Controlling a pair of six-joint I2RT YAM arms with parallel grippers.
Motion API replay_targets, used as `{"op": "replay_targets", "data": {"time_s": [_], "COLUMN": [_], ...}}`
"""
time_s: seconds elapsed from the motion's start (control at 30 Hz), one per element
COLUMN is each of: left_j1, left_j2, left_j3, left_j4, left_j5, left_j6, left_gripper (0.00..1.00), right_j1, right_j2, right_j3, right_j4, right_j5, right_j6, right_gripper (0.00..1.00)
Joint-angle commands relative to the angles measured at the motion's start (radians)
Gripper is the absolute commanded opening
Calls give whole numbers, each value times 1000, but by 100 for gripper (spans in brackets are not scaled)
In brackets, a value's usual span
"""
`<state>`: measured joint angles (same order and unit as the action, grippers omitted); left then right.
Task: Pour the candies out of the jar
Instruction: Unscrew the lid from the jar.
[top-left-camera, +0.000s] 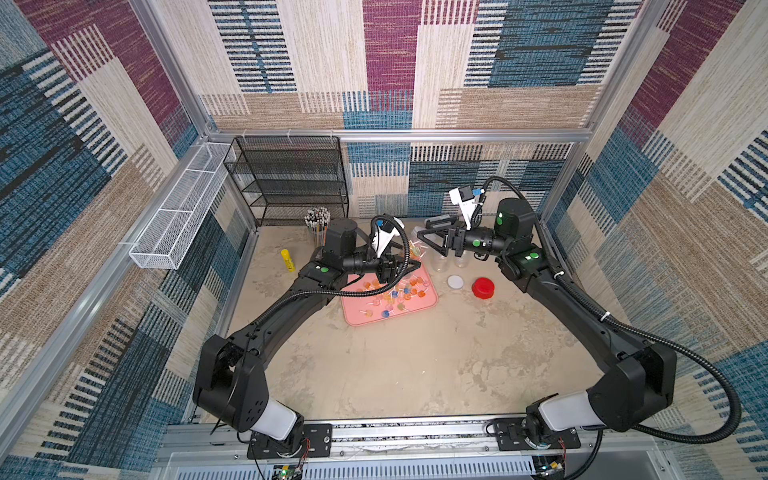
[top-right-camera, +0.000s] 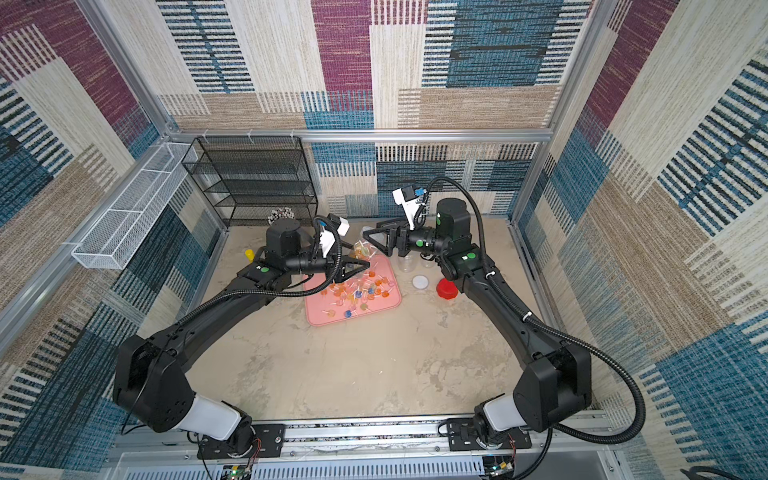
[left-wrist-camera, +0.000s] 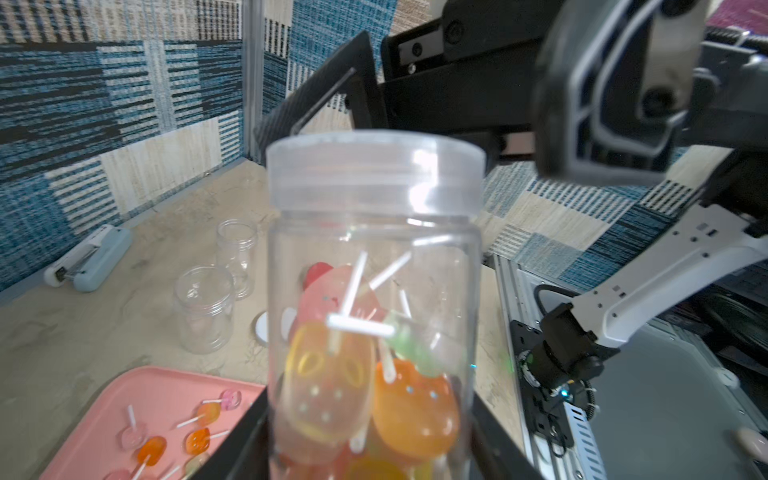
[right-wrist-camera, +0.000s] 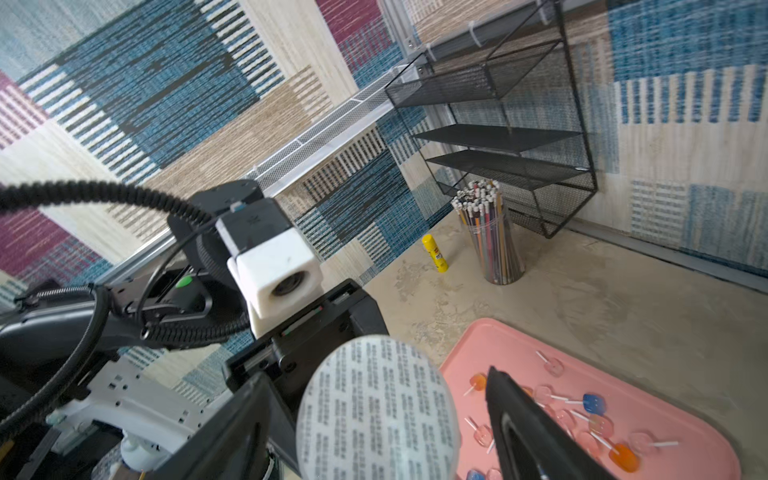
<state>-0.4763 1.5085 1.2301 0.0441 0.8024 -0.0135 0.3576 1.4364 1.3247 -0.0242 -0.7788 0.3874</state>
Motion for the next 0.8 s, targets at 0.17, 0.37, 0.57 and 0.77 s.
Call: {"op": "replay_targets", "data": {"time_s": [0.17,0.37,0.57,0.77], "left_j1": [-61,-90,-104,-105], "left_j2": [0,1,-7,-8], "left_j3": [8,15,5,1], "left_j4": [-44,-70,-64,-57], "left_j5": [-352,-453,-483,-496], "left_j6": [99,139,153,155], "left_gripper": [0,0,0,0], "right_j1": [80,110,119,123], "right_j2": [-10,0,12,27], "right_j3": [-51,-63,-70,-67], "right_j4": [10,24,50,53], "right_j5": [325,428,444,421], "right_j6": [128,170,189,196], "right_gripper": [82,80,68,70]}}
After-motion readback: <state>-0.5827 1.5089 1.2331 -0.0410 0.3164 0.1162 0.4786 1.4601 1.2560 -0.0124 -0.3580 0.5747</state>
